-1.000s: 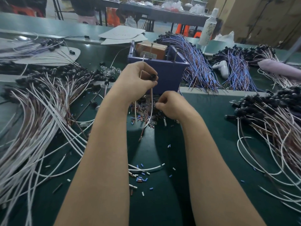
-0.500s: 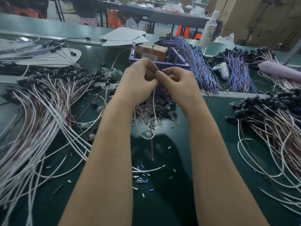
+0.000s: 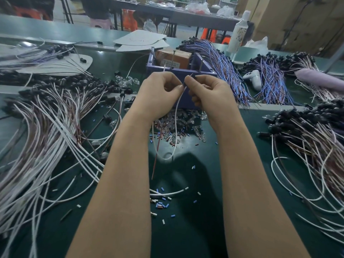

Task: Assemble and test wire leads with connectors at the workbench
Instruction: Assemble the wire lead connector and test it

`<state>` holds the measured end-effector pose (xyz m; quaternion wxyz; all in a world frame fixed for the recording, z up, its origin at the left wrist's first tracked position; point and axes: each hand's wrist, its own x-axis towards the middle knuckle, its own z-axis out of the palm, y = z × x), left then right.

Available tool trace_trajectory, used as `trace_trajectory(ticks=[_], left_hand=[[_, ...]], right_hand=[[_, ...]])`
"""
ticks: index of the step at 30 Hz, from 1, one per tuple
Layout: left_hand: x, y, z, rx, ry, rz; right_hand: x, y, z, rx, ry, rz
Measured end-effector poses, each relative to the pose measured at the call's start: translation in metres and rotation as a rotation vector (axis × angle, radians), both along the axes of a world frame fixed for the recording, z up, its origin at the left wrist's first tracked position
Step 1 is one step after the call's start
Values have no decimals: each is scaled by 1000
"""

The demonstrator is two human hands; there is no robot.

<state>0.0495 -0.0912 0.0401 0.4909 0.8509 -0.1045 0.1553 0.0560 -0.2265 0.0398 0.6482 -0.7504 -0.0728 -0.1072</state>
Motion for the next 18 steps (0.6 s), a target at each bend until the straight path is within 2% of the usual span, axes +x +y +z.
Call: trace_trajectory(ticks=[9, 18], left_hand=[[2, 1, 0, 115, 28, -32], [-3, -4, 1, -34, 90, -125]], right_hand=[[4, 3, -3, 212, 17, 22], [7, -3, -2, 239, 23, 57]])
